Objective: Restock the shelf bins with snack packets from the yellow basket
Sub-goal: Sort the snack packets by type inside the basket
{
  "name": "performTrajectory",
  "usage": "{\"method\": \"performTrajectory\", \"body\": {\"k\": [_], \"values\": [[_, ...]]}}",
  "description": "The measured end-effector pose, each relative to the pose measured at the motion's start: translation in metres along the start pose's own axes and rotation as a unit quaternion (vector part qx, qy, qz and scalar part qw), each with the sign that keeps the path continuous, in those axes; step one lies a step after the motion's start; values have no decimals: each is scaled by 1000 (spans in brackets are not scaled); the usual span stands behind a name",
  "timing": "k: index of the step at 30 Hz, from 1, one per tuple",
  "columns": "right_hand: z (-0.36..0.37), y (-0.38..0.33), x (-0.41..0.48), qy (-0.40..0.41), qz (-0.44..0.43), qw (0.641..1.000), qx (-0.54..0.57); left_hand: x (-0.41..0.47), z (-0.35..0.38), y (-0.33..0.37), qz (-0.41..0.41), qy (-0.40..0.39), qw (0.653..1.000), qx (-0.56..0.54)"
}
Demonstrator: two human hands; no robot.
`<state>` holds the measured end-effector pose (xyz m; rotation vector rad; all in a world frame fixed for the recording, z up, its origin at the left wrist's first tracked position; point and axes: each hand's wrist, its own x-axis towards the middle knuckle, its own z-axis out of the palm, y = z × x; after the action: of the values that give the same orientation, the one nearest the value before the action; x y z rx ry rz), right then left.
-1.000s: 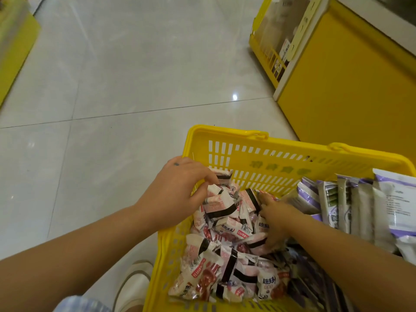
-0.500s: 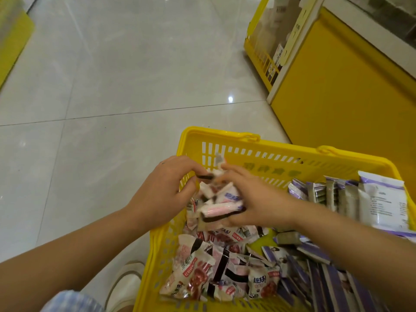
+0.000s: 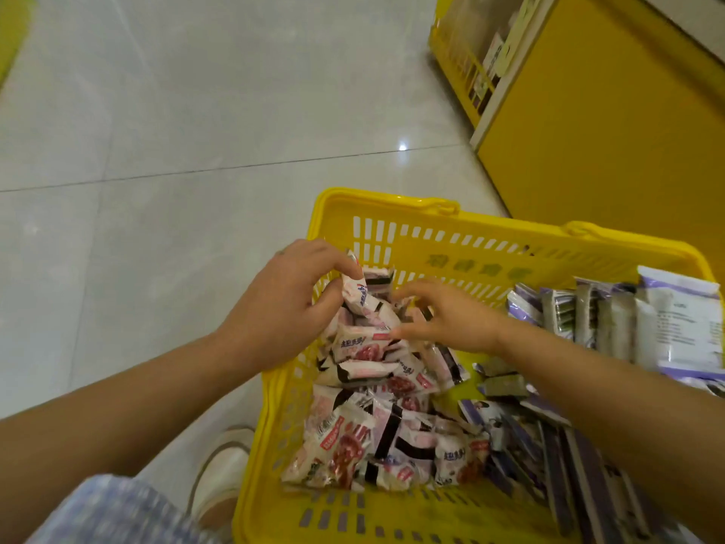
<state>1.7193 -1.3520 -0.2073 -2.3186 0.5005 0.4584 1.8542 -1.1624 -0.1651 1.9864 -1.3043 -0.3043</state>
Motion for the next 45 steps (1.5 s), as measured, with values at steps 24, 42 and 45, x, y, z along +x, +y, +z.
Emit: {"method": "performTrajectory", "body": {"k": [24, 42, 45], "values": [[86, 53, -41, -322, 162, 927, -105, 1, 0, 3, -14, -13, 999, 30], [62, 35, -45, -338, 204, 916, -62, 1, -1, 5, -20, -14, 999, 29], [47, 25, -48, -344, 210, 913, -68, 1, -1, 4, -18, -15, 999, 27]]}}
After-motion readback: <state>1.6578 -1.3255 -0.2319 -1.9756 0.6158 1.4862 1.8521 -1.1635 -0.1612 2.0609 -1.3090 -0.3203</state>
